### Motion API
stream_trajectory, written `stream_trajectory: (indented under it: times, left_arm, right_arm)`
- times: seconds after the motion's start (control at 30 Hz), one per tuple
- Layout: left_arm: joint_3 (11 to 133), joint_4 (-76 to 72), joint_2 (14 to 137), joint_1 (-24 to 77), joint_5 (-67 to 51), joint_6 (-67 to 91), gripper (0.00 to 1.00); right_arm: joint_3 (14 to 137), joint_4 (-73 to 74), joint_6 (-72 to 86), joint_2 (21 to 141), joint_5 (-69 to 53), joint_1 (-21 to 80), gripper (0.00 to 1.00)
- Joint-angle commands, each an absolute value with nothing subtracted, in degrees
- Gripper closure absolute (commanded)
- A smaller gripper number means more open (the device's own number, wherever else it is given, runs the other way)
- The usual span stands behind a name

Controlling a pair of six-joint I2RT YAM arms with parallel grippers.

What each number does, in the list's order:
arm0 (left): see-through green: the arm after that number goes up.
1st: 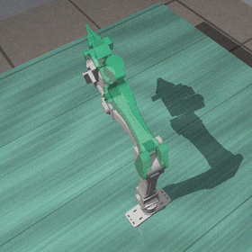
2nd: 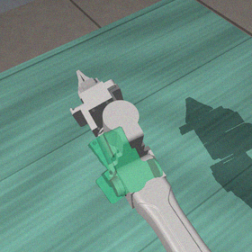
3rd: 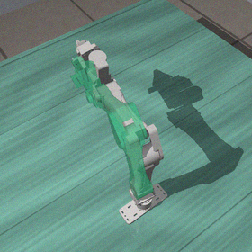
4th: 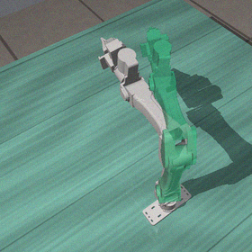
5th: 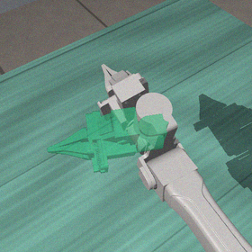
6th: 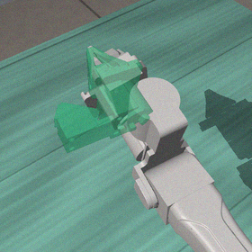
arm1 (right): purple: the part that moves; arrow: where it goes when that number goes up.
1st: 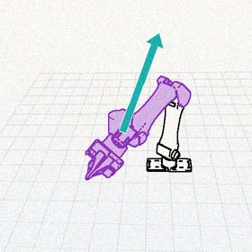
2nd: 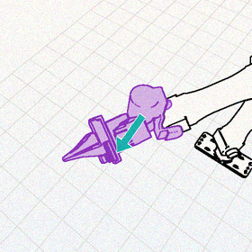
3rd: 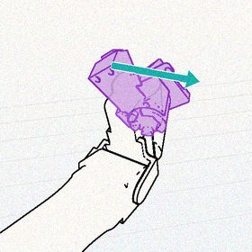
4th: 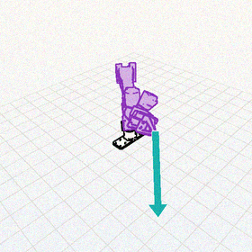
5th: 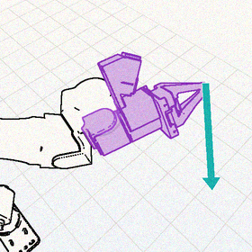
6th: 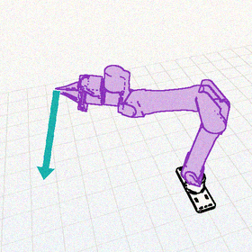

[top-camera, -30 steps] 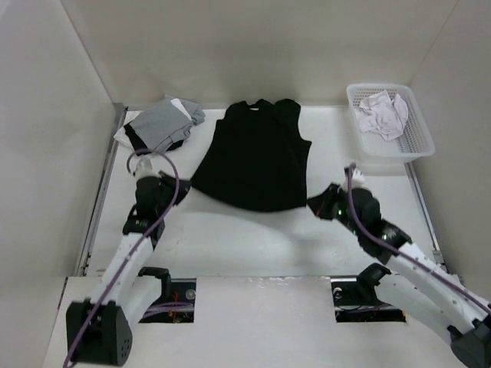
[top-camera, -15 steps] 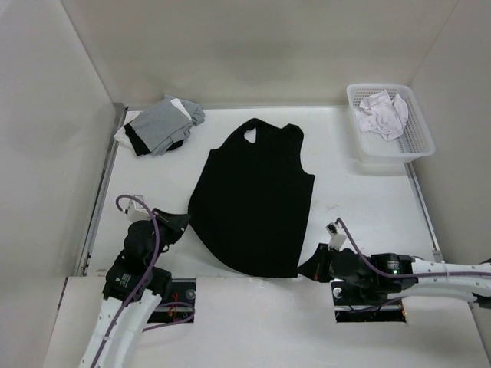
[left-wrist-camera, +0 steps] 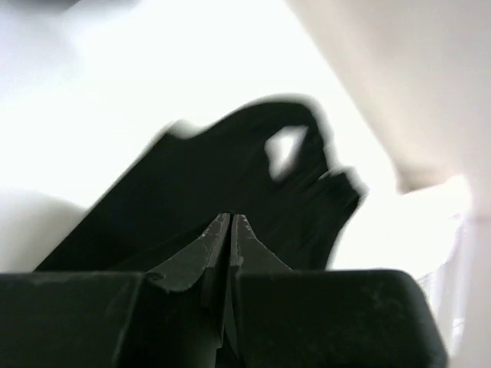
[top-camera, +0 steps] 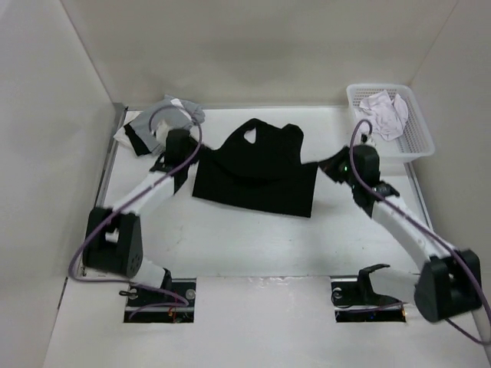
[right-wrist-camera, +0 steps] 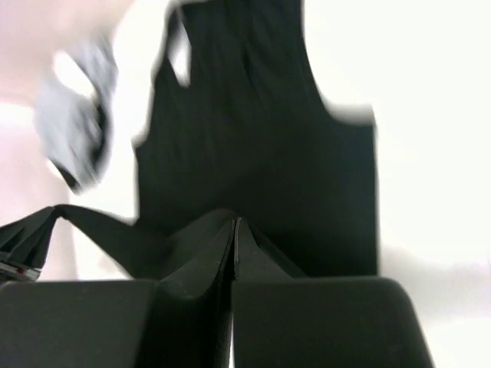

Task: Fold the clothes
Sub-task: Fold the tank top

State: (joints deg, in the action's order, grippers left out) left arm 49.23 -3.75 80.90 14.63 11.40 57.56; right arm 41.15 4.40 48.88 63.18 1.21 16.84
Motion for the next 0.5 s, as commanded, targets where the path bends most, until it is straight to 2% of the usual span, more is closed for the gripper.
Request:
stream_trajectory:
  times: [0.0, 0.13, 0.17, 0.27, 0.33, 0.4, 0.47]
  left_arm:
    - [68.1, -16.4, 92.3, 14.1, 10.6, 56.1, 0.97]
    - [94.2, -8.8, 111.9, 14.1, 7.9, 53.1, 0.92]
    - [99.8, -6.9, 116.4, 14.0, 8.0, 52.6, 0.86]
    - [109.8, -4.2, 125.7, 12.8, 8.8, 53.3, 0.7]
    - [107.8, -4.7, 125.6, 11.7, 8.3, 54.7, 0.6]
    - [99.3, -6.1, 120.4, 11.4, 8.2, 54.6, 0.58]
    - [87.6, -10.4, 114.1, 11.6, 9.4, 54.5, 0.59]
  right_arm:
    - [53.1, -9.9, 44.6, 73.8, -10.0, 9.5, 1.0]
    - [69.7, -10.1, 45.8, 91.6, -13.1, 3.7, 0.99]
    - [74.0, -9.8, 46.2, 96.3, -13.4, 3.0, 0.96]
    - [84.9, -9.4, 49.5, 109.6, -12.7, 1.5, 0.74]
    - [86.4, -8.8, 51.0, 113.1, -13.8, 1.4, 0.6]
    - [81.9, -9.6, 49.9, 111.4, -14.2, 1.4, 0.55]
    - [74.4, -11.7, 48.7, 106.6, -12.6, 3.1, 0.56]
